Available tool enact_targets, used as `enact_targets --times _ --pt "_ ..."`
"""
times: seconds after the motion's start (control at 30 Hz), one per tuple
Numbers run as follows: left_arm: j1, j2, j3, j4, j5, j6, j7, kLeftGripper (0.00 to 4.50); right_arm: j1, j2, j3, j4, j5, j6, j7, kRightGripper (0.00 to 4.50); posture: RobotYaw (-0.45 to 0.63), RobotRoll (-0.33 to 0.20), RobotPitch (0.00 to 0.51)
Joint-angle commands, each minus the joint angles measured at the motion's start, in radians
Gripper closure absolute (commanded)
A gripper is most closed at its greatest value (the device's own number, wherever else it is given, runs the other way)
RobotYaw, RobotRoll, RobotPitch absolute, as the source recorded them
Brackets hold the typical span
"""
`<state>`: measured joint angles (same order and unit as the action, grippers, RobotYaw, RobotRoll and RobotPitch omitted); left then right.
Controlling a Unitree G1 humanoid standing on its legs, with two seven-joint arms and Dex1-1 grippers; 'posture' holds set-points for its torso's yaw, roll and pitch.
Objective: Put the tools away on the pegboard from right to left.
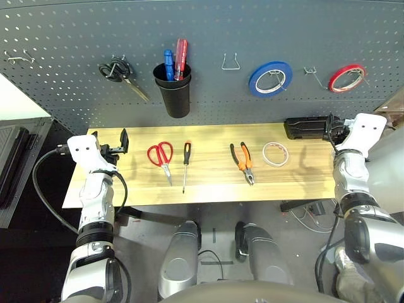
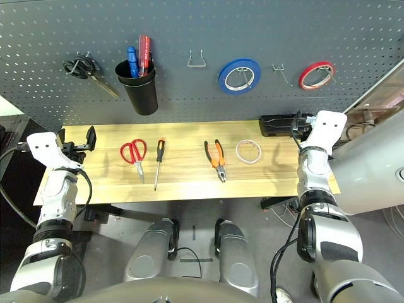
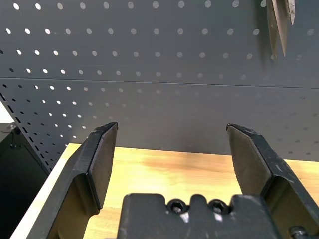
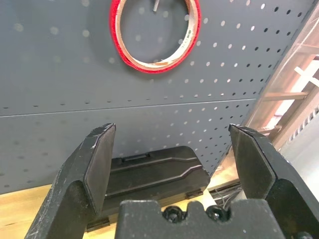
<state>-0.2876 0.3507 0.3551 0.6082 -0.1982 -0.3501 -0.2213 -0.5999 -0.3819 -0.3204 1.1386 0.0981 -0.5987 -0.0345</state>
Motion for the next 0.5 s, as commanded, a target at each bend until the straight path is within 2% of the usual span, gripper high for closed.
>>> enact_targets --times 0.03,0.5 --pt "0.022 0.001 0.01 0.003 -0.008 -0.008 0.007 0.04 -0.005 -0.001 0.004 0.02 -0.003 -0.007 0.002 0.0 0.3 0.0 0.177" --pt "0.021 -0.009 -0.01 -0.002 -0.015 0.006 -0.029 0.04 0.011 -0.018 0.02 0.01 -0.02 -0.007 0.019 0.0 0.28 0.0 0.177"
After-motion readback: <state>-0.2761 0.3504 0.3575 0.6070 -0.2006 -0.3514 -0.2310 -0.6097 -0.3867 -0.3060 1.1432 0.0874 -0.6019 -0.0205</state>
